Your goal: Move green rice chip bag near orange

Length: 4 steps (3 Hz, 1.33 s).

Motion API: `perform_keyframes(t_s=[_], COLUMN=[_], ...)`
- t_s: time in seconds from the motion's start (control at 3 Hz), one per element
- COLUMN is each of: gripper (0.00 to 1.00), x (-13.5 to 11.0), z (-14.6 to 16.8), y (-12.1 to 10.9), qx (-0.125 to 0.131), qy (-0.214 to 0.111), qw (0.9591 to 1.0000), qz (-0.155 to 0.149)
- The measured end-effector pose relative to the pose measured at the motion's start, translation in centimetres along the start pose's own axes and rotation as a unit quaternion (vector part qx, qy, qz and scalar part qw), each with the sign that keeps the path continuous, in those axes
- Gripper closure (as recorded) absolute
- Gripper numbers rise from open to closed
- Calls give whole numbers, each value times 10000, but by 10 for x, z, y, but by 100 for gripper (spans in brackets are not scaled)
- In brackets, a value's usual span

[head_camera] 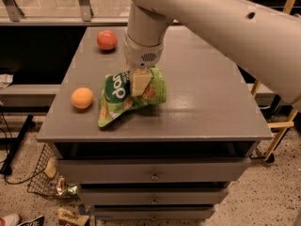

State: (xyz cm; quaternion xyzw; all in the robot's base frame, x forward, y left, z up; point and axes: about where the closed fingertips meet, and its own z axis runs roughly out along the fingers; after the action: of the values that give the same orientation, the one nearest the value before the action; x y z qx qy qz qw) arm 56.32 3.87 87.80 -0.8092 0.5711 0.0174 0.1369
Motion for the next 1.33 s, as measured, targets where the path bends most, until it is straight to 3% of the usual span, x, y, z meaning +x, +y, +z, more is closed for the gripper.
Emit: perform_keyframes(t_s=[0.67, 1.33], gripper=[4, 0], x=[-1, 3], z=[0, -3], y=[0, 2], qx=[14, 87], qy=[-1, 6], qw=[10000, 10000], qz=[-11, 43])
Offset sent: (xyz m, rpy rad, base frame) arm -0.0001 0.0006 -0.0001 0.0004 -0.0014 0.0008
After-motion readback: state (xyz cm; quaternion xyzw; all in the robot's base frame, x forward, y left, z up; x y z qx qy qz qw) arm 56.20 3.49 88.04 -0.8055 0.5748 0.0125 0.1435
